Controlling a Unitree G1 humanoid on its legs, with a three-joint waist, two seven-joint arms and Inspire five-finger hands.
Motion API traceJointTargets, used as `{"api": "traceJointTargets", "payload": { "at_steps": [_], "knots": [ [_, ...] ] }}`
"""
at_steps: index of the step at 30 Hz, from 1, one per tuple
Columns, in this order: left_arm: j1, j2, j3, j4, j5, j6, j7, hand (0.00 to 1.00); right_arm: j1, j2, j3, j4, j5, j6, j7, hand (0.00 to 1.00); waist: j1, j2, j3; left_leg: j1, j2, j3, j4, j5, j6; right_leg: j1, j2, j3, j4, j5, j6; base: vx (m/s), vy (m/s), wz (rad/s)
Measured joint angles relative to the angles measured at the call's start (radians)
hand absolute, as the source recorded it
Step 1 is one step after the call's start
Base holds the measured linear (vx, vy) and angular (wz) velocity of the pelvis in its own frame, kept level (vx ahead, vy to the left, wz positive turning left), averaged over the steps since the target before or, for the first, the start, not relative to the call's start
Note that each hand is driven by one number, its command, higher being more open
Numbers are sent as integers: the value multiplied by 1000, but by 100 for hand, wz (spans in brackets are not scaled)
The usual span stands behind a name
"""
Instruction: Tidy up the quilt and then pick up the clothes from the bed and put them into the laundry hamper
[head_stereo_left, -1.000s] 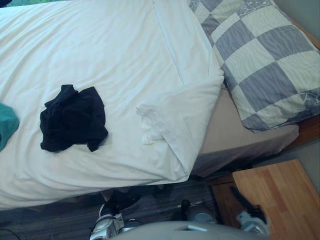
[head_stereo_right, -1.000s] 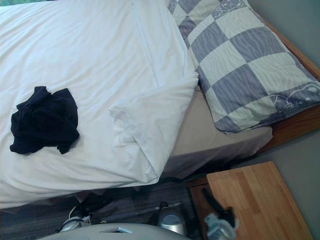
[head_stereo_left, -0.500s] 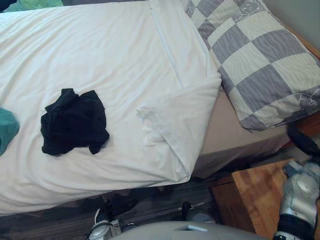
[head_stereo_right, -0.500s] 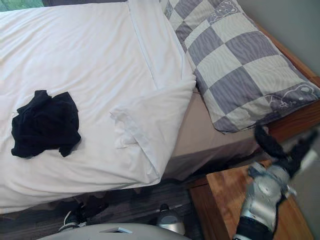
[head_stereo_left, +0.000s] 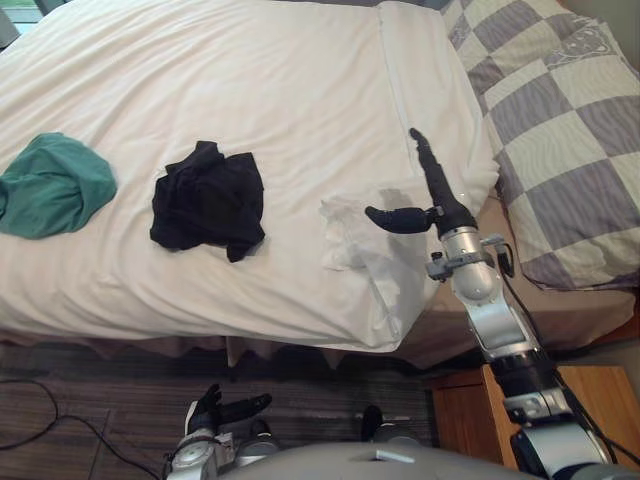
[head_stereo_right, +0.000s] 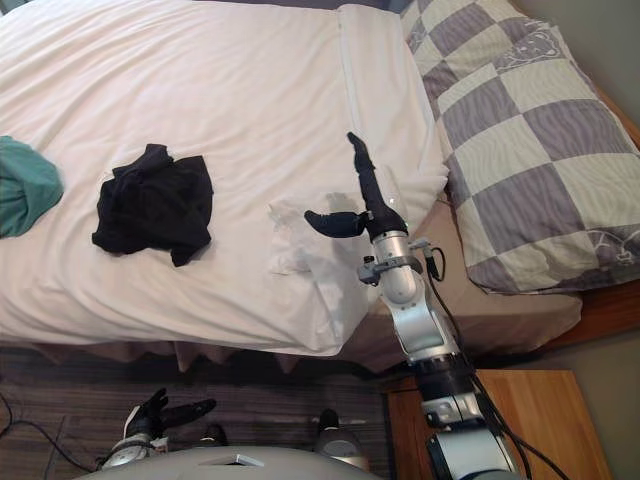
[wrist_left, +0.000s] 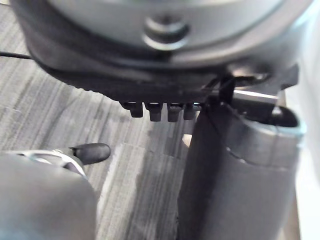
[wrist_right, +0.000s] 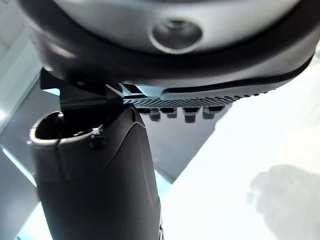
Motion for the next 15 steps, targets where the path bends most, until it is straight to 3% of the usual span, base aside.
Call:
{"api": "traceJointTargets", "payload": {
  "at_steps": [7, 8, 15],
  "knots": [
    [8, 9, 4, 20, -4, -2, 3, 100, -96, -5, 24, 189, -83, 9, 0, 100, 25, -15, 56, -74, -37, -40, -8, 42, 34, -42, -38, -29, -15, 32, 13, -98, 37, 21],
    [3, 9, 3, 12, -4, -6, 3, 100, -111, -6, 28, 217, -83, 10, 0, 0, 29, -14, 71, -94, -44, -42, -8, 49, 41, -63, -46, -27, -14, 40, 15, -122, 56, 6],
    [-20, 3, 2, -5, -8, -43, 2, 100, -192, -63, 30, 341, -124, 24, -16, 0, 25, 2, 146, -162, -83, -47, -9, 70, 67, -131, -83, -18, -14, 71, 31, -71, 64, 4]
  ]
}}
